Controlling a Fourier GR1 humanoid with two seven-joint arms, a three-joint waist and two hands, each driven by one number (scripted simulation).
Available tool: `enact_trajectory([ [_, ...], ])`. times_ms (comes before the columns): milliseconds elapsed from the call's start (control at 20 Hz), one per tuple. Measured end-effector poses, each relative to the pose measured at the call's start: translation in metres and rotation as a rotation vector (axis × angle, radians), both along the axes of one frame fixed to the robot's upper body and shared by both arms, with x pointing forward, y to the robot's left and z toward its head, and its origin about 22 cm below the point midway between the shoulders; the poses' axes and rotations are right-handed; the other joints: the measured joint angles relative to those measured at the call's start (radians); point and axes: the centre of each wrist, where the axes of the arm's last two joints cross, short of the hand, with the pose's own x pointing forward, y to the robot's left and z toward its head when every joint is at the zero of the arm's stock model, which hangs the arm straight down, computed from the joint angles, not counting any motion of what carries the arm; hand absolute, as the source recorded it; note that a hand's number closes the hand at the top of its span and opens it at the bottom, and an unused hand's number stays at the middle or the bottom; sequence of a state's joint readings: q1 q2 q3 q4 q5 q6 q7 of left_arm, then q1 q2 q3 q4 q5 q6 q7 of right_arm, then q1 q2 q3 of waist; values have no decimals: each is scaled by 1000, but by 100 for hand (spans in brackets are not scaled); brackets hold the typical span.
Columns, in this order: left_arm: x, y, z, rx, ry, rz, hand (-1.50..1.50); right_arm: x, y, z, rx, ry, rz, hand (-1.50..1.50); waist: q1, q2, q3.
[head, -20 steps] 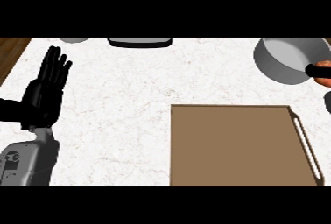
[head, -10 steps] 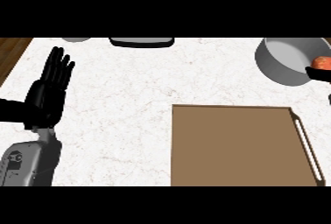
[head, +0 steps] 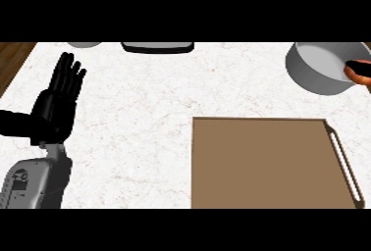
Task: Pick the squash from the tray and place it in the pot
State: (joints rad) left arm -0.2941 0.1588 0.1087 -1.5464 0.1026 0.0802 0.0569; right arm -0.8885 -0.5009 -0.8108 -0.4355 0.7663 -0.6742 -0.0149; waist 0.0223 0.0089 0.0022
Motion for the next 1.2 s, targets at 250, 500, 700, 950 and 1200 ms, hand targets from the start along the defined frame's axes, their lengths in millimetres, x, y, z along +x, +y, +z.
enact_trajectory([
  [250,-5,-2,-2,2,7,12,0,-18,-24,-1,40,-136,-32,-150,-11,-5,-1],
  [500,-8,9,-3,6,10,26,0,-48,-54,-9,48,-236,-58,-150,-21,-8,-1],
  [700,-9,13,-6,2,8,31,0,-78,-74,-22,53,-284,-67,-150,-26,-10,-2],
  [950,-10,13,-7,7,8,31,0,-118,-98,-30,39,-313,-92,-150,-28,-11,-2],
  [1200,-6,11,-8,12,4,35,0,-161,-115,-32,35,-333,-93,-150,-31,-11,-2],
])
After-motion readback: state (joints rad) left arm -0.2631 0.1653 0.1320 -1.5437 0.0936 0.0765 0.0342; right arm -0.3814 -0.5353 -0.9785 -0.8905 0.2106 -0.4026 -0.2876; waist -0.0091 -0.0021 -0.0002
